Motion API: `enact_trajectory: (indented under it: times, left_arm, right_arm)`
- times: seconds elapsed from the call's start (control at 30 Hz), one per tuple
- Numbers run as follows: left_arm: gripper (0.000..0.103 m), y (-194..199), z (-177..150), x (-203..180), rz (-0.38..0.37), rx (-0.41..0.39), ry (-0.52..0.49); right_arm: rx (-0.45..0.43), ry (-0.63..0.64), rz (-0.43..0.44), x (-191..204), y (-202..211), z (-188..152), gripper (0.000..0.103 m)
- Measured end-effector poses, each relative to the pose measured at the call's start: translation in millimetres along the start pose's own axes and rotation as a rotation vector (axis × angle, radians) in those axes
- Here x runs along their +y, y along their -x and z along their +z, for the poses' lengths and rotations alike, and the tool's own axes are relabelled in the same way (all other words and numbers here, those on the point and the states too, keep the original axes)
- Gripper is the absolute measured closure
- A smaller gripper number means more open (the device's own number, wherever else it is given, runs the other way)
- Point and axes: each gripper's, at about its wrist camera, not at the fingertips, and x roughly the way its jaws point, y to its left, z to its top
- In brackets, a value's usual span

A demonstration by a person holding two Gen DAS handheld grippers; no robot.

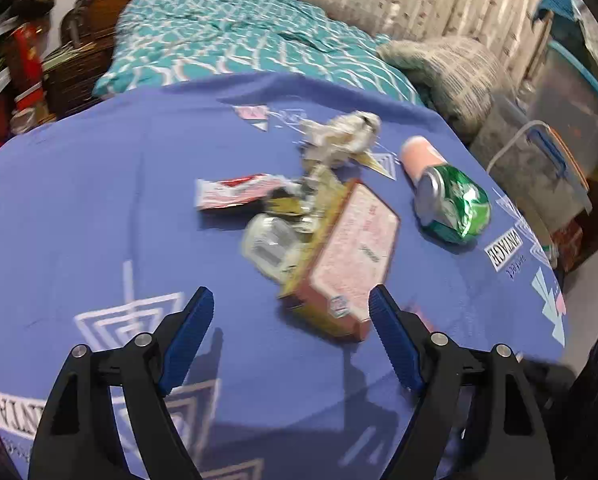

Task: Collect trash
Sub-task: 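Grasp the red snack wrapper with the right tool while the left tool grasps the brown box, then carry the box and wrapper to the beige bin and open both tools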

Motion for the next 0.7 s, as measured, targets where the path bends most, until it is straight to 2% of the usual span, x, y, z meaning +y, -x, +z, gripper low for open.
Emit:
enact_trajectory:
  times: [0.1, 0.2, 0.37, 0.4, 0.43, 0.5, 0.63, 0.67, 0.7]
  left_arm:
    - [0.023, -13, 2, -17, 0.004, 0.01, -0.041]
    - [0.023, -26, 6, -35, 0.022, 0.008, -0.089]
    - [0.023, -43, 1, -60, 0.138, -0.018, -0.196]
    - [0.025, -46, -3, -63, 0.173, -0.02, -0.218]
    - [0.032, -48, -6, -65, 0.216, -0.022, -0.24]
    - [0.035, -49, -11, -69, 0.258, -0.027, -0.266]
    - [0.038, -24, -22, -65, 0.229, -0.071, -0.259]
    - [0.038, -16, -24, -65, 0.205, -0.081, -0.254]
    - [0.038, -6, -28, -63, 0.15, -0.088, -0.242]
  right_arm:
    - [-0.013, -0.167, -0.044, -52, 11, -7, 0.082]
    - [-0.025, -0.278, -0.093, -89, 20, -18, 0.083]
    - [-0.053, -0.438, -0.084, -132, 39, -35, 0.082]
    - [-0.058, -0.456, -0.081, -137, 39, -36, 0.082]
    - [-0.064, -0.48, -0.077, -144, 42, -39, 0.082]
    - [-0.078, -0.524, -0.067, -156, 47, -41, 0.082]
    - [-0.104, -0.577, -0.051, -164, 55, -44, 0.082]
    - [-0.115, -0.587, -0.049, -168, 59, -45, 0.082]
    - [-0.125, -0.593, -0.049, -172, 63, -46, 0.082]
